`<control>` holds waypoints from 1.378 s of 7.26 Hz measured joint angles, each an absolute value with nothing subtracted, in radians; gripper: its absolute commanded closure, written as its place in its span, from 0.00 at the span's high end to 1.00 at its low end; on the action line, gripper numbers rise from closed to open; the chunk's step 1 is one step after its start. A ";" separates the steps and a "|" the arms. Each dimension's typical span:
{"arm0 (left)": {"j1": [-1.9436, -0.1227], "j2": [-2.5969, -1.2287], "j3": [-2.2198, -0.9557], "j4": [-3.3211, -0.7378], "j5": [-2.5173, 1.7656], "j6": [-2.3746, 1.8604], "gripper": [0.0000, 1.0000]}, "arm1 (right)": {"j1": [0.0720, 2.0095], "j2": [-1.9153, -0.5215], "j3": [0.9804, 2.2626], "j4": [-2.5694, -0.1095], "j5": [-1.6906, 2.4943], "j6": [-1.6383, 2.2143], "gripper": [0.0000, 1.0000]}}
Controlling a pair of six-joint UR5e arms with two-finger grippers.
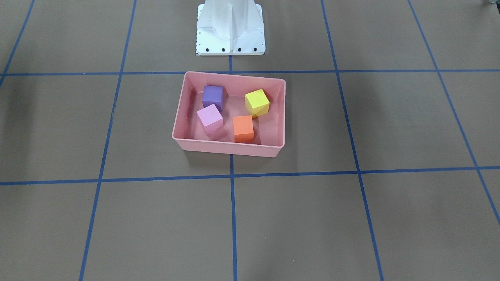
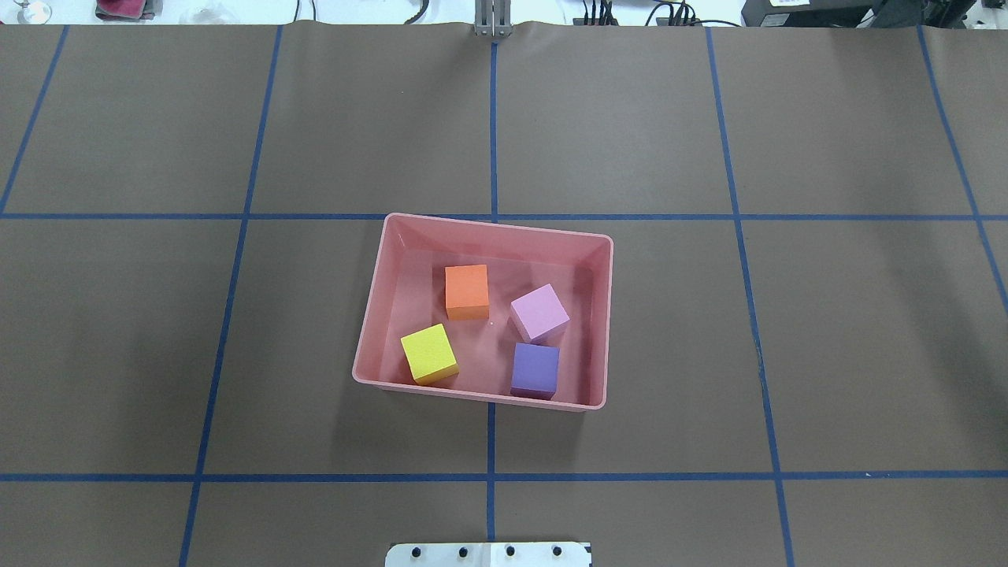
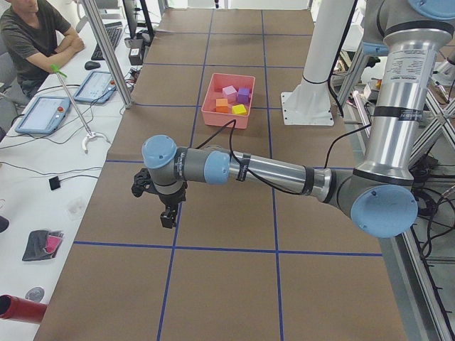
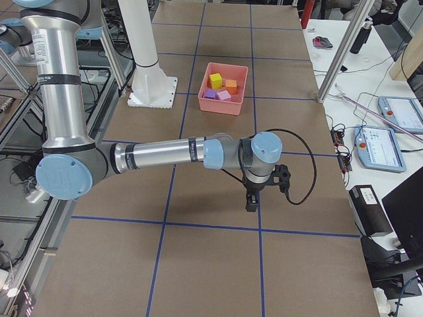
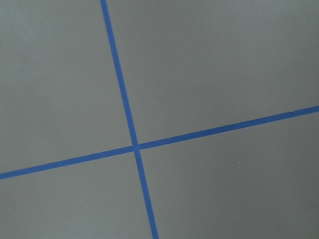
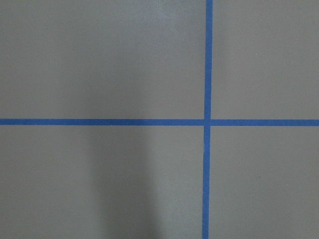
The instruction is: Place blocks into pink bin with both arms
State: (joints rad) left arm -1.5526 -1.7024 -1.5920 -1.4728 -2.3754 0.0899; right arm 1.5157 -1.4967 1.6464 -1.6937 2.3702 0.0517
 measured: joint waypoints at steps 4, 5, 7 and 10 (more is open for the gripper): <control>-1.609 -1.667 -1.553 -1.478 -2.405 0.082 1.00 | 1.514 -1.500 1.652 -1.692 2.370 0.053 1.00; -1.609 -1.655 -1.575 -1.478 -2.382 0.079 1.00 | 1.511 -1.499 1.650 -1.692 2.370 0.053 1.00; -1.607 -1.634 -1.589 -1.477 -2.354 0.078 1.00 | 1.505 -1.499 1.647 -1.692 2.368 0.051 1.00; -1.606 -1.622 -1.582 -1.476 -2.296 0.078 1.00 | 1.502 -1.499 1.652 -1.692 2.365 0.050 1.00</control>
State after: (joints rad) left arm -1.6057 -1.6218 -1.5821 -1.4760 -2.2958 0.0778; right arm 1.5016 -1.4987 1.6516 -1.6920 2.3654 0.0503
